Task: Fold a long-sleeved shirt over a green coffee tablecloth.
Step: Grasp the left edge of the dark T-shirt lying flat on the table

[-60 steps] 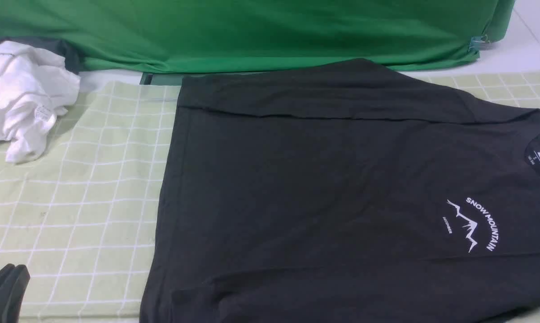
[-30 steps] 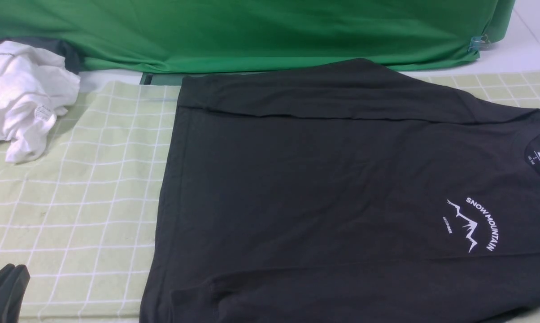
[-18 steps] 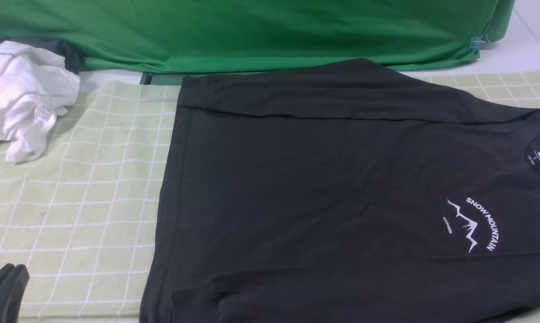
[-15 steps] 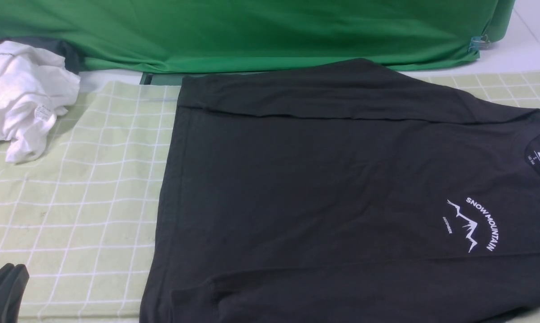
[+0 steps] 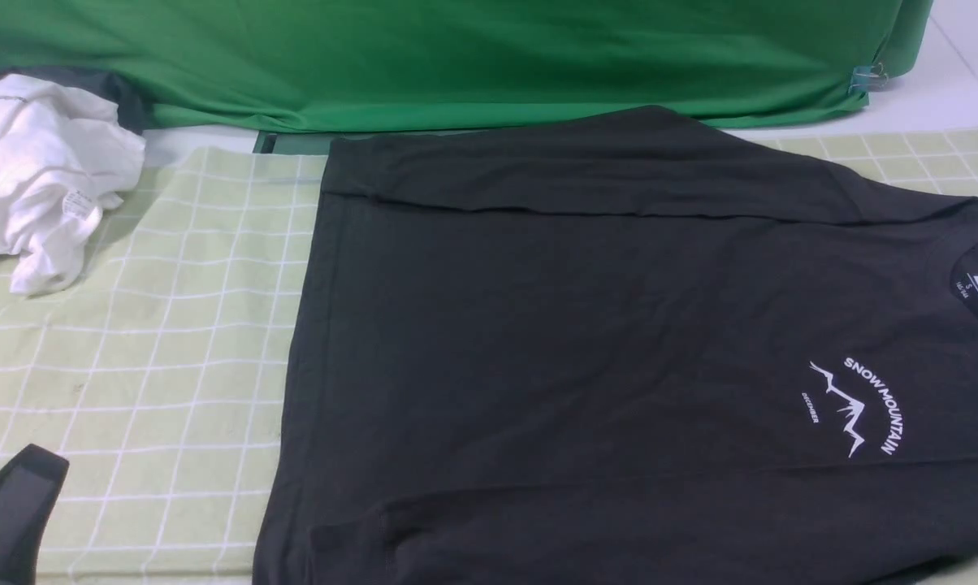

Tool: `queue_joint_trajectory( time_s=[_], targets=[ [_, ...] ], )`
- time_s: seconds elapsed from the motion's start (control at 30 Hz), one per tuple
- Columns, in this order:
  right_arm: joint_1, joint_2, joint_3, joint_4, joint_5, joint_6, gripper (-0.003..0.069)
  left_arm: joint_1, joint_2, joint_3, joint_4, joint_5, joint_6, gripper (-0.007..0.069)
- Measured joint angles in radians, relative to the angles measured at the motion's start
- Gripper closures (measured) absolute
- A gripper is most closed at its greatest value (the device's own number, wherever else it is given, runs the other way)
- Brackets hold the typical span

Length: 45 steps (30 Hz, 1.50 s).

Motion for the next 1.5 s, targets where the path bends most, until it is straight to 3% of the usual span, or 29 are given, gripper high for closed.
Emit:
queue_joint_trajectory(
  time_s=[0.13, 0.33, 0.5, 0.57, 0.63, 0.7, 0.8, 0.87, 0.97, 1.1, 1.17, 1.37, 1.5],
  targets=[
    [0.0, 0.0, 0.0, 0.026, -0.006, 0.167, 0.0418, 0.0, 0.0, 0.0, -0.105, -0.011, -0.073, 0.0589],
    [0.0, 0.0, 0.0, 0.029, -0.035, 0.212, 0.0419, 0.0, 0.0, 0.0, -0.127, -0.064, -0.088, 0.0589],
    [0.0, 0.0, -0.002, 0.021, -0.318, 0.116, 0.0518, 0.0, -0.001, -0.115, -0.09, -0.029, -0.065, 0.0589],
    [0.0, 0.012, -0.061, 0.021, -0.35, 0.031, 0.0608, 0.0, 0.024, -0.246, 0.001, 0.036, -0.05, 0.0589],
    [0.0, 0.03, -0.122, 0.02, -0.334, -0.032, 0.0631, 0.0, 0.065, -0.314, 0.053, 0.095, -0.047, 0.0589],
    [0.0, 0.097, -0.275, 0.019, -0.221, -0.207, 0.0649, 0.0, 0.196, -0.484, 0.185, 0.275, -0.003, 0.0589],
    [0.0, 0.2, -0.451, 0.018, -0.031, -0.427, 0.0653, 0.0, 0.353, -0.64, 0.26, 0.496, 0.193, 0.0589],
    [0.0, 0.317, -0.643, 0.018, 0.27, -0.638, 0.0654, 0.0, 0.526, -0.746, 0.278, 0.696, 0.403, 0.0589],
    [0.0, 0.474, -0.801, 0.018, 0.609, -0.781, 0.0654, 0.0, 0.706, -0.835, 0.237, 0.783, 0.506, 0.0589],
    [0.0, 0.646, -0.865, 0.018, 0.862, -0.884, 0.065, 0.001, 0.948, -0.832, 0.125, 0.893, 0.563, 0.0589],
    [0.0, 0.704, -0.868, 0.017, 0.911, -0.907, 0.0647, 0.001, 1.044, -0.786, 0.109, 0.91, 0.587, 0.0587],
    [0.0, 0.801, -0.869, 0.018, 0.949, -0.937, 0.0637, -0.039, 1.228, -0.639, 0.113, 0.817, 0.592, 0.0566],
    [0.0, 0.829, -0.87, 0.021, 0.929, -0.941, 0.0626, -0.139, 1.355, -0.634, 0.124, 0.754, 0.55, 0.0503]
  ],
)
